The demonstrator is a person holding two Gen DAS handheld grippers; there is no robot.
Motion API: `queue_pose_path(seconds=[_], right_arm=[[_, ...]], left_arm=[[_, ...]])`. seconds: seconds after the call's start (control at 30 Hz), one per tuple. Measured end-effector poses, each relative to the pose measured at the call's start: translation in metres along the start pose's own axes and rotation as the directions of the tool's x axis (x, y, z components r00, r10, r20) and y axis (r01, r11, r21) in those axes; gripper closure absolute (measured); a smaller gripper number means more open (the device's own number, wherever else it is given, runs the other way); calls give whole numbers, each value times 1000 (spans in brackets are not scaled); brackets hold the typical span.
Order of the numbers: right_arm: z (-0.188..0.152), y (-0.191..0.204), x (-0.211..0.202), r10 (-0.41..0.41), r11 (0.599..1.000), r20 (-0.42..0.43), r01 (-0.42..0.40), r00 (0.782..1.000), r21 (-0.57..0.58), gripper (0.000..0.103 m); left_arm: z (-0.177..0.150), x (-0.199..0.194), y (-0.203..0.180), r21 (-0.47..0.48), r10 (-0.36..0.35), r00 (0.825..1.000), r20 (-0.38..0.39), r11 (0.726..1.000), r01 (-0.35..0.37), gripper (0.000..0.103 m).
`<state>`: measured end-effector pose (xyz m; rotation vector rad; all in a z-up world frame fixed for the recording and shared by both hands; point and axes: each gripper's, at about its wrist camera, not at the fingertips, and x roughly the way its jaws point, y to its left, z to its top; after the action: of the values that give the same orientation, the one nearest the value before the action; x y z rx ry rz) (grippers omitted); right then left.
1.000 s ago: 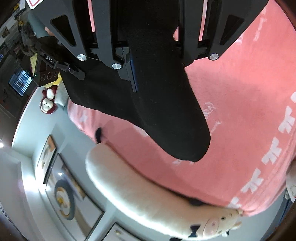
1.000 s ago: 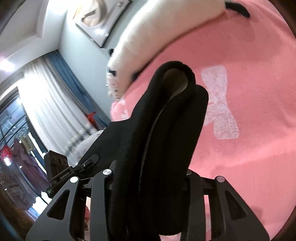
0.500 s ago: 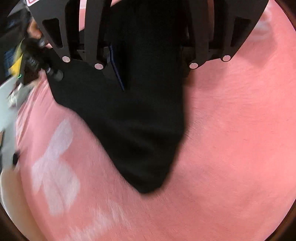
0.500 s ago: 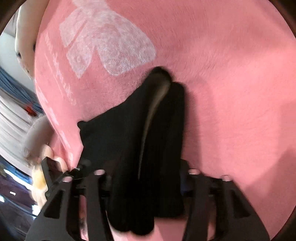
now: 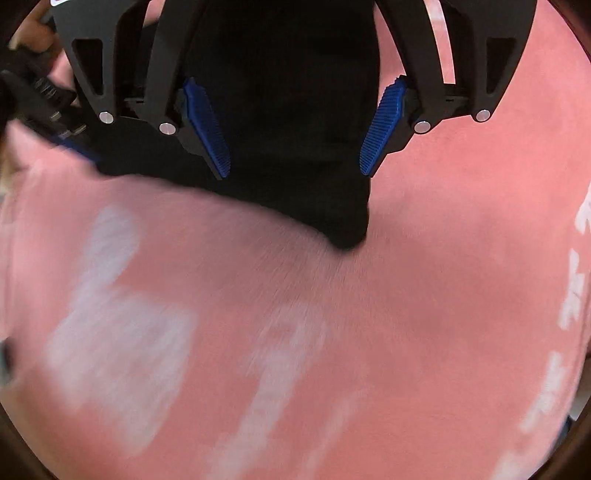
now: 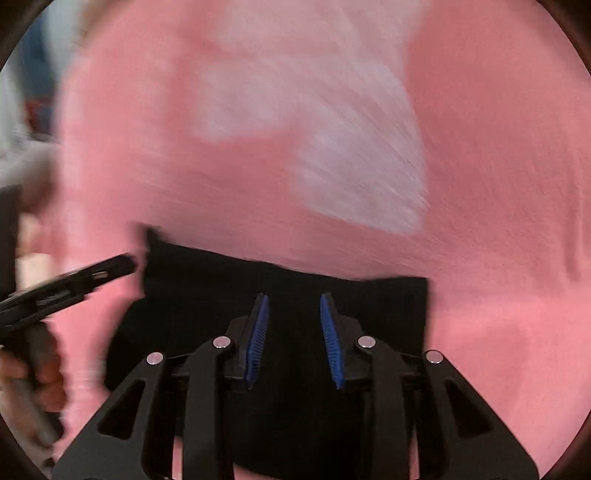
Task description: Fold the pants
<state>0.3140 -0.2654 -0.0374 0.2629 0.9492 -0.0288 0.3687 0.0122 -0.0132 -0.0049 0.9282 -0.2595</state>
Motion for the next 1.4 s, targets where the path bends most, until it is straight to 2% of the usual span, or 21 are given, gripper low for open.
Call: queue_pose_path(seconds=[0.03, 0.07, 0.1, 0.13, 0.2, 0.27, 0.33, 0.4, 0.5, 0.57, 0.67, 0.77, 0.87, 0.93, 0.97, 1.03, 1.07, 1.17, 1.27, 1.33, 1.4], right_arm=[[-3, -15, 9, 19, 999, -9, -19, 1000, 49, 93], [-2, -22, 2, 61, 994, 14, -62, 998, 90, 95], [-1, -21, -8, 79, 992, 31, -81, 996, 101, 95], [-2, -18, -21, 94, 991, 52, -98, 994, 86, 90], [-10, -11, -41, 126, 991, 80, -129, 989, 43, 90], [-28, -7, -50, 119, 993, 56, -119, 991, 10, 90], [-50, -16, -37, 84, 996, -5, -84, 996, 4, 94], [-57, -21, -51, 106, 992, 18, -107, 994, 73, 95], [-61, 1, -96, 124, 991, 66, -127, 990, 37, 89], [-74, 14, -105, 96, 995, 40, -96, 995, 0, 89], [-90, 3, -63, 18, 999, -85, -15, 996, 39, 90], [-87, 7, -71, -12, 998, -79, 17, 997, 60, 97], [-84, 34, -120, -5, 1000, 29, 4, 1000, 30, 89], [-90, 46, -145, -5, 1000, 89, 4, 996, 14, 86], [-96, 53, -158, -2, 1000, 119, 1, 993, 9, 82], [-116, 61, -182, -5, 1000, 170, 5, 985, 3, 53], [-125, 64, -190, -10, 1000, 182, 11, 983, 0, 52], [-160, 58, -213, -29, 1000, 193, 31, 981, -7, 53], [-195, 60, -220, -55, 998, 190, 58, 980, -12, 49], [-215, 57, -225, -76, 997, 196, 78, 978, -4, 39], [-232, 53, -227, -104, 995, 199, 104, 974, 9, 36]], left_arm=[[-2, 23, 3, 11, 49, 997, -57, 999, -48, 33], [-5, 42, 10, -1, 63, 993, -102, 998, -64, 29], [-7, 53, 24, -62, 10, 993, -117, 998, -18, 26], [-7, 53, 35, -124, -35, 993, -110, 992, 21, 26], [-8, 42, 51, -194, -105, 990, -94, 977, 85, 28], [-14, 20, 60, -204, -94, 994, -53, 976, 81, 31], [-22, -8, 63, -177, -84, 996, -9, 981, 81, 30], [-35, -37, 58, -113, -41, 999, 27, 993, 43, 30], [-61, -81, 47, -8, -3, 999, 50, 1000, 4, 29], [-83, -100, 46, 27, 36, 997, 67, 999, -38, 17], [-96, -78, 38, 68, 86, 996, -11, 994, -85, 15], [-104, -35, 37, 94, 146, 981, -126, 986, -135, 15], [-107, -66, 42, 39, 135, 986, -98, 991, -132, 22], [-110, -100, 32, 92, 130, 991, -38, 988, -127, 22], [-115, -129, 24, 122, 137, 990, 31, 983, -140, 19], [-126, -166, 17, 146, 129, 985, 110, 979, -145, 19], [-132, -180, 12, 154, 116, 984, 132, 979, -136, 18], [-161, -216, -1, 148, 71, 987, 141, 985, -92, 17], [-185, -218, -7, 110, 60, 990, 127, 991, -74, 16], [-189, -201, -30, 88, 50, 994, 97, 994, -58, 16], [-207, -193, -28, 73, 39, 997, 73, 996, -44, 16]])
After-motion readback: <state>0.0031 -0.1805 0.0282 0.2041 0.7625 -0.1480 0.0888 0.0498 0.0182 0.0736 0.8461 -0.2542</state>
